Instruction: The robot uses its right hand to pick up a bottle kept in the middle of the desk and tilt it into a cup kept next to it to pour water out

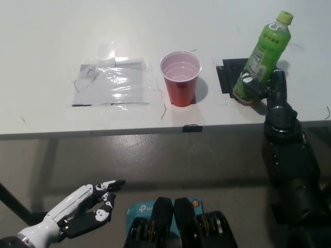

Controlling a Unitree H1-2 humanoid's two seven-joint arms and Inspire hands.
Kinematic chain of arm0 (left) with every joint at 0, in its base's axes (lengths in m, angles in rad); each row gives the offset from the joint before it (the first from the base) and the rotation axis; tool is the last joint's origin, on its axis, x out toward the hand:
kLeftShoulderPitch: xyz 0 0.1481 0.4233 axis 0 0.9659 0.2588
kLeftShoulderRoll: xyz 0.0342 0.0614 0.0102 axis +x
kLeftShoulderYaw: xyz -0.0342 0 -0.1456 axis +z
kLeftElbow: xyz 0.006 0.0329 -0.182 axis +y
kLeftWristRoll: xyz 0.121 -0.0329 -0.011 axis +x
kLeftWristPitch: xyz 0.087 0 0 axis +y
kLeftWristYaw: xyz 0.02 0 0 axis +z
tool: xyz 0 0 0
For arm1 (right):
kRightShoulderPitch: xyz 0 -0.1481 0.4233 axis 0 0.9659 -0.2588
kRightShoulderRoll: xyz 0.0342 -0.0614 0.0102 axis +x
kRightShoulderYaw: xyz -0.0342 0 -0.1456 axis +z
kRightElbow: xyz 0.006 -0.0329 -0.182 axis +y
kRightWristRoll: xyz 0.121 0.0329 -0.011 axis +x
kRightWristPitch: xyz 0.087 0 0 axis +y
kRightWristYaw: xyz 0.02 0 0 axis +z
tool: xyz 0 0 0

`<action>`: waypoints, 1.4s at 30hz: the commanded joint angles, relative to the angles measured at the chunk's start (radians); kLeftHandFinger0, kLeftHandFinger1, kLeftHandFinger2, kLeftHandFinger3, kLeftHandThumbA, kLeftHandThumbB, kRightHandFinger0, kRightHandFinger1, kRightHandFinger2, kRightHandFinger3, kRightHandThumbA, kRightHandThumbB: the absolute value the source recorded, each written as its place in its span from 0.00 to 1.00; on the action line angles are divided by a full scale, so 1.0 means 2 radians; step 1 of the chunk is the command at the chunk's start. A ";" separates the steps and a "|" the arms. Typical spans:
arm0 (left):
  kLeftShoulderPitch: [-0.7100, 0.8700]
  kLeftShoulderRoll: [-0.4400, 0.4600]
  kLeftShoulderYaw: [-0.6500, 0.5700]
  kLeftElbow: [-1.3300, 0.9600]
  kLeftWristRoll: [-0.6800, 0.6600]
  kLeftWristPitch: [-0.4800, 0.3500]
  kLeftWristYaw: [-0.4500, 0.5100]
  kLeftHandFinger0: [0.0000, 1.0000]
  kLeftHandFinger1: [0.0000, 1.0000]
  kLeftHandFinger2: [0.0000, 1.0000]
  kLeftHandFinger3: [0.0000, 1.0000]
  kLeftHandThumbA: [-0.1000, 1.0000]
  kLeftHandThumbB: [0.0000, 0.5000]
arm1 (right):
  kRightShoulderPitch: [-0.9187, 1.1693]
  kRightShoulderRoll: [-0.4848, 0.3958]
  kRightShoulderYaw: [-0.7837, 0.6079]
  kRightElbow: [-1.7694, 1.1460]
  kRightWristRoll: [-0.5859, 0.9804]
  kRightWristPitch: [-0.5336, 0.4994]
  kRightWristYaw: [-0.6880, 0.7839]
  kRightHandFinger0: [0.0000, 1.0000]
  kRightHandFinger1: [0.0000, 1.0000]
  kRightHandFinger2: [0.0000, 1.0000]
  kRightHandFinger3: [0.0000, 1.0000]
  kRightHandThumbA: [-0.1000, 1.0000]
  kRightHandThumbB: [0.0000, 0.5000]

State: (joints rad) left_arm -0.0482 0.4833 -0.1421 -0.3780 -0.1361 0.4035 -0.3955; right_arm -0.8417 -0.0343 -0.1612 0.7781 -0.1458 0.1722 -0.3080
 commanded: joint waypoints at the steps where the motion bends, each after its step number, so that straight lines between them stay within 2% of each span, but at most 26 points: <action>1: -0.010 0.009 0.001 -0.012 0.003 0.005 -0.008 1.00 1.00 1.00 1.00 0.94 0.64 | -0.034 -0.012 0.021 0.001 -0.035 -0.127 -0.075 0.00 0.00 0.00 0.09 0.00 0.06; 2: -0.010 0.009 0.001 -0.011 0.003 0.005 -0.008 1.00 1.00 1.00 1.00 0.94 0.63 | -0.032 -0.015 0.024 0.000 -0.036 -0.132 -0.071 0.00 0.00 0.00 0.08 0.00 0.06; 3: -0.010 0.008 0.002 -0.010 0.000 0.003 -0.009 1.00 1.00 1.00 1.00 0.92 0.59 | -0.027 -0.029 0.037 -0.005 -0.043 -0.138 -0.050 0.00 0.00 0.00 0.12 0.00 0.08; 6: -0.010 0.008 0.001 -0.010 0.002 0.000 -0.009 1.00 1.00 1.00 1.00 0.92 0.56 | -0.020 -0.049 0.058 -0.019 -0.052 -0.133 -0.025 0.00 0.00 0.00 0.14 0.00 0.07; 8: -0.010 0.008 0.002 -0.009 0.002 0.003 -0.008 1.00 1.00 1.00 1.00 0.91 0.58 | -0.015 -0.073 0.092 -0.027 -0.082 -0.129 -0.012 0.00 0.00 0.00 0.17 0.00 0.02; 9: -0.010 0.008 0.001 -0.010 0.001 0.006 -0.009 1.00 1.00 1.00 1.00 0.91 0.59 | -0.012 -0.086 0.111 -0.036 -0.098 -0.119 -0.007 0.00 0.00 0.01 0.16 0.00 0.03; 13: -0.010 0.007 0.003 -0.012 -0.002 0.008 -0.009 1.00 1.00 1.00 1.00 0.90 0.58 | -0.009 -0.117 0.157 -0.048 -0.124 -0.113 -0.005 0.00 0.00 0.01 0.21 0.00 0.03; 15: -0.013 0.012 0.005 -0.010 -0.004 0.008 -0.013 1.00 1.00 1.00 1.00 0.91 0.60 | -0.011 -0.126 0.174 -0.044 -0.137 -0.122 -0.013 0.00 0.00 0.00 0.19 0.00 0.05; 17: -0.013 0.011 0.006 -0.012 -0.004 0.011 -0.012 1.00 1.00 1.00 1.00 0.90 0.58 | -0.013 -0.163 0.220 -0.051 -0.181 -0.134 -0.005 0.00 0.00 0.02 0.21 0.00 0.02; 19: -0.013 0.010 0.007 -0.011 -0.004 0.008 -0.013 1.00 1.00 1.00 1.00 0.90 0.57 | -0.016 -0.178 0.248 -0.047 -0.206 -0.145 -0.017 0.00 0.00 0.00 0.19 0.00 0.02; 22: -0.014 0.010 0.006 -0.006 -0.003 0.003 -0.016 1.00 1.00 1.00 1.00 0.90 0.59 | -0.020 -0.186 0.270 -0.045 -0.221 -0.149 -0.024 0.00 0.00 0.06 0.21 0.00 0.06; 24: -0.013 0.010 0.006 -0.008 -0.001 0.007 -0.014 1.00 1.00 1.00 1.00 0.90 0.60 | -0.022 -0.188 0.281 -0.052 -0.228 -0.131 -0.012 0.00 0.01 0.12 0.26 0.00 0.03; 25: -0.012 0.011 0.006 -0.013 -0.002 0.010 -0.015 1.00 1.00 1.00 1.00 0.90 0.57 | -0.020 -0.186 0.284 -0.063 -0.225 -0.129 -0.001 0.00 0.05 0.16 0.26 0.00 0.07; 26: -0.012 0.012 0.005 -0.011 -0.004 0.009 -0.017 1.00 1.00 1.00 1.00 0.90 0.58 | -0.019 -0.186 0.290 -0.066 -0.230 -0.129 -0.002 0.00 0.06 0.20 0.25 0.00 0.03; 27: -0.012 0.012 0.005 -0.012 -0.002 0.011 -0.016 1.00 1.00 1.00 1.00 0.90 0.59 | -0.022 -0.185 0.295 -0.067 -0.235 -0.126 0.003 0.00 0.07 0.21 0.27 0.00 0.02; 28: -0.012 0.011 0.006 -0.012 -0.002 0.013 -0.015 1.00 1.00 1.00 1.00 0.89 0.58 | -0.026 -0.186 0.305 -0.065 -0.245 -0.131 0.005 0.00 0.07 0.23 0.34 0.00 0.02; 29: -0.011 0.013 0.005 -0.014 -0.001 0.018 -0.016 1.00 1.00 1.00 1.00 0.90 0.60 | -0.028 -0.183 0.310 -0.053 -0.249 -0.153 -0.011 0.00 0.06 0.22 0.35 0.00 0.09; 31: -0.011 0.013 0.005 -0.014 0.000 0.016 -0.017 1.00 1.00 1.00 1.00 0.89 0.57 | -0.033 -0.178 0.316 -0.050 -0.254 -0.159 -0.015 0.00 0.05 0.21 0.35 0.00 0.06; 33: -0.013 0.013 0.005 -0.013 -0.001 0.017 -0.018 1.00 1.00 1.00 1.00 0.89 0.57 | -0.040 -0.169 0.318 -0.047 -0.258 -0.163 -0.021 0.00 0.00 0.16 0.37 0.00 0.07; 34: -0.013 0.013 0.005 -0.012 -0.002 0.018 -0.018 1.00 1.00 1.00 1.00 0.89 0.57 | -0.045 -0.166 0.319 -0.045 -0.262 -0.164 -0.022 0.00 0.00 0.14 0.37 0.00 0.11; 35: -0.015 0.015 0.004 -0.012 0.000 0.018 -0.019 1.00 1.00 1.00 1.00 0.89 0.57 | -0.048 -0.164 0.319 -0.043 -0.263 -0.161 -0.020 0.00 0.00 0.16 0.36 0.00 0.07; 37: -0.015 0.014 0.004 -0.011 0.000 0.016 -0.020 1.00 1.00 1.00 1.00 0.89 0.58 | -0.053 -0.161 0.319 -0.037 -0.269 -0.167 -0.025 0.00 0.00 0.16 0.35 0.00 0.07; 38: -0.014 0.014 0.005 -0.012 0.000 0.018 -0.019 1.00 1.00 1.00 1.00 0.89 0.59 | -0.054 -0.160 0.320 -0.041 -0.273 -0.165 -0.021 0.00 0.01 0.17 0.34 0.00 0.01; 39: -0.014 0.014 0.004 -0.012 0.001 0.018 -0.020 1.00 1.00 1.00 1.00 0.89 0.59 | -0.056 -0.160 0.323 -0.044 -0.281 -0.164 -0.020 0.00 0.01 0.18 0.34 0.00 0.01; 40: -0.014 0.013 0.005 -0.011 -0.001 0.017 -0.020 1.00 1.00 1.00 1.00 0.88 0.57 | -0.062 -0.161 0.327 -0.043 -0.287 -0.165 -0.017 0.00 0.02 0.20 0.37 0.00 0.09; 42: -0.014 0.014 0.005 -0.011 -0.001 0.019 -0.021 1.00 1.00 1.00 1.00 0.88 0.59 | -0.068 -0.164 0.334 -0.048 -0.299 -0.162 -0.008 0.00 0.02 0.21 0.40 0.00 0.17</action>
State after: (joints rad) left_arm -0.0631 0.4868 -0.1426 -0.3787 -0.1347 0.4327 -0.4228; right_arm -0.8733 -0.3448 0.4985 0.7196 -0.6724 -0.1096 -0.3088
